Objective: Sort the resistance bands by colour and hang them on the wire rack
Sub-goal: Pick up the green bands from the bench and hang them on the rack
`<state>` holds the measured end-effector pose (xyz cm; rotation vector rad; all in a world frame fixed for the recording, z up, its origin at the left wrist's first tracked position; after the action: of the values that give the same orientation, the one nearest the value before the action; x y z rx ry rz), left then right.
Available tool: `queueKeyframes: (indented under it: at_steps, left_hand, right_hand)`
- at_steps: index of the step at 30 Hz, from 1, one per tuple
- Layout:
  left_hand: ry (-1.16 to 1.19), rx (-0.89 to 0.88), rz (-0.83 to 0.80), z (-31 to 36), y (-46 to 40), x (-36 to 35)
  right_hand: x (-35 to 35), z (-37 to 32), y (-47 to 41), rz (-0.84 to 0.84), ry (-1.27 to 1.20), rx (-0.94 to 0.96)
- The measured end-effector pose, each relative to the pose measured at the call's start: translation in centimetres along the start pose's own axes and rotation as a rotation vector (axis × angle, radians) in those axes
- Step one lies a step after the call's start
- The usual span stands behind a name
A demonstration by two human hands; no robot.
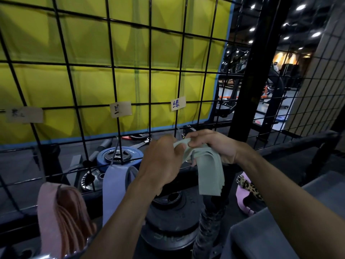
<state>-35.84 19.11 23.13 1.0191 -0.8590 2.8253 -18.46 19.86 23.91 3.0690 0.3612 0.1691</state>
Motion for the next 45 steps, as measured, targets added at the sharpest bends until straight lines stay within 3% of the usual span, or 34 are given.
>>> queueKeyframes:
  at_steps: [14, 19, 23, 28, 31, 37, 45]
  left_hand:
    - [0.366, 0.245, -0.208, -0.7, 0.0, -0.9]
    - [0.341, 0.340, -0.258, -1.2, -0.6, -1.1]
    - [0.243, 0.285, -0.233, -0.8, -1.9, -0.6]
    - [0.291, 0.301, -0.277, -0.8, -2.5, -0.7]
    - [0.452, 0.383, -0.344, -1.0, -2.6, -1.0]
    - [0.834, 0.539, -0.400, -0.5, -1.2, -1.5]
    - [1.061, 0.660, -0.436, -0.8, 0.9, -2.8]
  right_hand:
    - [-0.3, 2.9, 0.0, -0.106, -0.380, -0.244]
    - [-0.2, 2.4, 0.0, -0.101, -0.302, -0.312]
    - [0.4, 1.4, 0.2, -0.093, -0.134, -0.324]
    - [1.1, -0.1, 0.0, -0.078, 0.053, -0.336]
    - [1.3, -0.6, 0.2, -0.022, 0.076, -0.343]
    - [0.8, 0.7, -0.4, -0.008, -0.235, -0.378]
    - [0.6, 1.8, -0.1, -0.041, -0.259, -0.372]
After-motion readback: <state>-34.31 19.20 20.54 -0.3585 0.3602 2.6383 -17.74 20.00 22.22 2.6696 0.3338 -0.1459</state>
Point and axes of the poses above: each hand's wrist, its own y-axis away from the middle knuckle, its own x-axis out of the back of the hand, z = x × y, the point moved 3 cm from there along -y, towards the middle knuckle, and after that the axes turned 8 degrees about z, right-handed, at the moved point
